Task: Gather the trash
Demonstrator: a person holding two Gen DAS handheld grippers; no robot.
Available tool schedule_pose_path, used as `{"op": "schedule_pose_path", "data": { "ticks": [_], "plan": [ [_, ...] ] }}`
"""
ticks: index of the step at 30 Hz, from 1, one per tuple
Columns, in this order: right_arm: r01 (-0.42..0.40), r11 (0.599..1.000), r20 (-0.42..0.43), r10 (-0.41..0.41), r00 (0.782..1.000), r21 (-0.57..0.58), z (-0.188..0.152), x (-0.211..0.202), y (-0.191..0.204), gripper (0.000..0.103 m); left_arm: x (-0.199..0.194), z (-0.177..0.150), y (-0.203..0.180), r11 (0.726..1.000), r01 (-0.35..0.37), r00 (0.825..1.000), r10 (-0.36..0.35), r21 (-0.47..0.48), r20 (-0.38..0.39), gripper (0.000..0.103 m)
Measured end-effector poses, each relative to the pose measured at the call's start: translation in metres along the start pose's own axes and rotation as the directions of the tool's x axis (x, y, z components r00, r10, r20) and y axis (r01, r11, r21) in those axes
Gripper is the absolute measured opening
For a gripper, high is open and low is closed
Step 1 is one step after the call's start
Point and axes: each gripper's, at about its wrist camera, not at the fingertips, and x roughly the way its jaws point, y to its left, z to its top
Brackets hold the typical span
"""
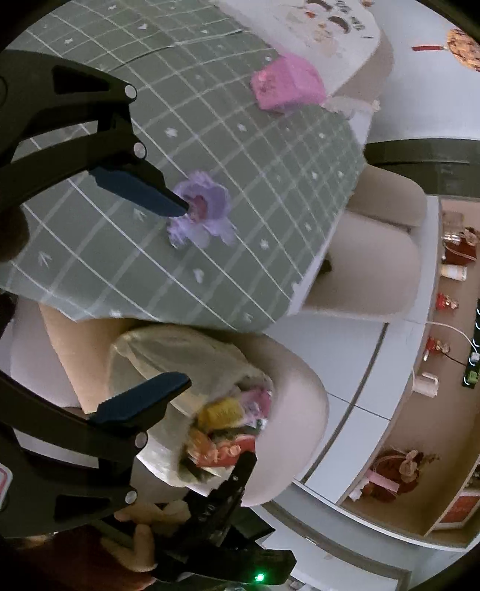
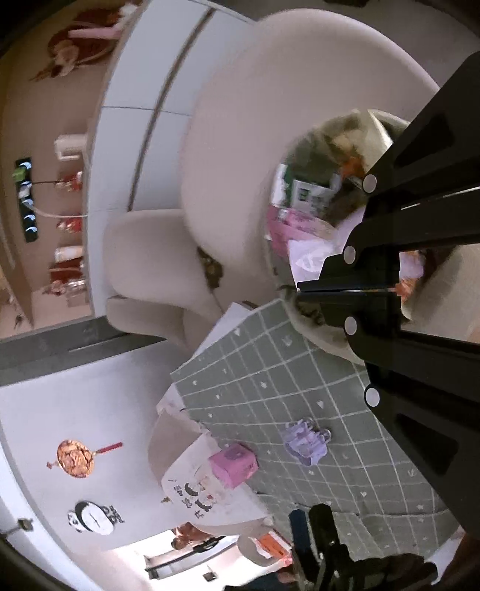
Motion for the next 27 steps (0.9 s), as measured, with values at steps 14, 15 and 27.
{"op": "schedule_pose_path", "data": {
  "ticks": [14, 15, 27],
  "plan": [
    [0.091, 0.996, -0.034, -0.09, 0.995, 0.026, -0.023, -0.011, -0.008, 0.046, -0.005, -0.032, -0.011, 0.999, -0.013, 1.0, 0.013, -0.033, 0.023, 0.081],
    [0.075, 0.997, -0.028, -0.074, 0.997, 0.034, -0.023, -0.013, -0.011, 0.046, -0.008, -0.032, -0.016, 0.999, -0.027, 0.999, 0.029, -0.044, 0.038, 0.081],
    [-0.02, 0.998, -0.04, 0.018, 0.999, -0.055, -0.022, -0.025, -0.008, 0.046, -0.039, -0.052, -0.052, 0.984, -0.136, 0.982, 0.149, -0.118, 0.116, 0.081]
  ]
}}
